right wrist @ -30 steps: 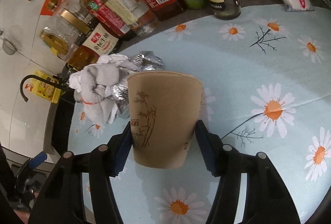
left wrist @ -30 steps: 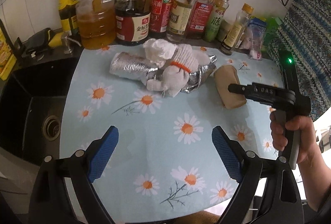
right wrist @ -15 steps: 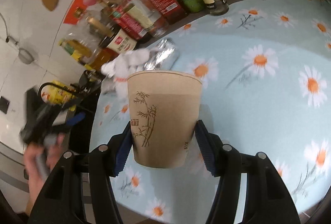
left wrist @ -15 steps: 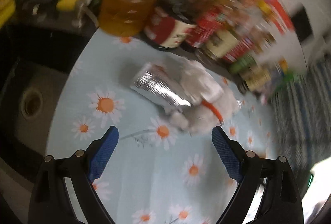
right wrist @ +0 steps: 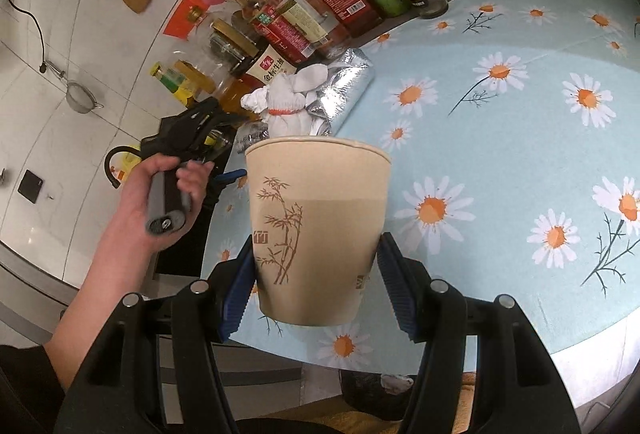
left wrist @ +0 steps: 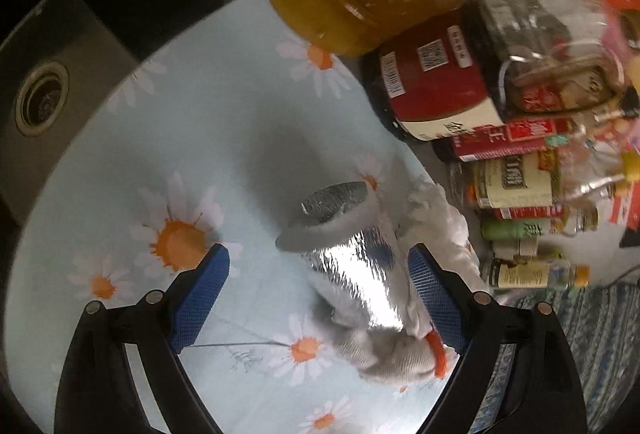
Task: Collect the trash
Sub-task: 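Grasp the foil-wrapped roll with the left tool while the right tool holds the tan cup, then carry the foil roll and tan cup down over the trash bin and release them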
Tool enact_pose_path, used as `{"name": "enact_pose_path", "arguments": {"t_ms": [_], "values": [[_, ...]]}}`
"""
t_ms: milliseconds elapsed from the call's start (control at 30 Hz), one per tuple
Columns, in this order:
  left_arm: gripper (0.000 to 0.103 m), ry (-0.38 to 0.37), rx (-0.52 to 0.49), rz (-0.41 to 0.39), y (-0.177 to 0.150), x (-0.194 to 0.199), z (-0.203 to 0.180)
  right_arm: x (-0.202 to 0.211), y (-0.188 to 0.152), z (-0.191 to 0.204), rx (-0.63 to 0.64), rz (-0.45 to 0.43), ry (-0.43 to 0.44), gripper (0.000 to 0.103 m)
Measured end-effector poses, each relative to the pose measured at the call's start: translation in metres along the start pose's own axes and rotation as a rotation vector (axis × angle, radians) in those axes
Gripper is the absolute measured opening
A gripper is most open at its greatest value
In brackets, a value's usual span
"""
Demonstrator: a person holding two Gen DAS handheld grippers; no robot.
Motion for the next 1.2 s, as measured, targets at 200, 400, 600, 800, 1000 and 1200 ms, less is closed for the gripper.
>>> {"name": "enact_pose_path", "arguments": {"t_ms": [200,400,600,800,1000,1200], "values": [[0.074,0.023,0.002,-0.014,0.002,-0.006,-0.008,0.004,-0.002,-0.004,0.003,-0.003,0.013,0.060],[0.056,0.033,-0.032,-0.034,0.002,-0.003,-0.020,0.004,-0.001,-0.007,0.010,0.007,0.018,0.060],[0.052,0.030,-0.038,-0.046,0.002,-0.003,-0.022,0.004,-0.002,-0.005,0.022,0.011,0.029,0.060],[0.051,0.011,-0.043,-0.062,-0.003,0.009,-0.015,0.001,-0.002,-0.006,0.030,0.028,0.050,0.060],[0.051,0.015,-0.039,-0.115,-0.012,0.035,-0.007,-0.005,0.005,-0.005,0.066,0.075,0.077,0.060],[0.051,0.026,-0.014,-0.164,-0.024,0.063,0.012,-0.006,0.015,-0.006,0.137,0.136,0.097,0.060]]}}
Point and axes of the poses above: each gripper's, at about its wrist camera, not at the fingertips, and x roughly against the way its jaws point, z to its left, y to its top, the point moved 4 cm from there along -x, roughly the way its jaws point, and after that the axes turned 12 degrees about z, right-handed, at the moved point
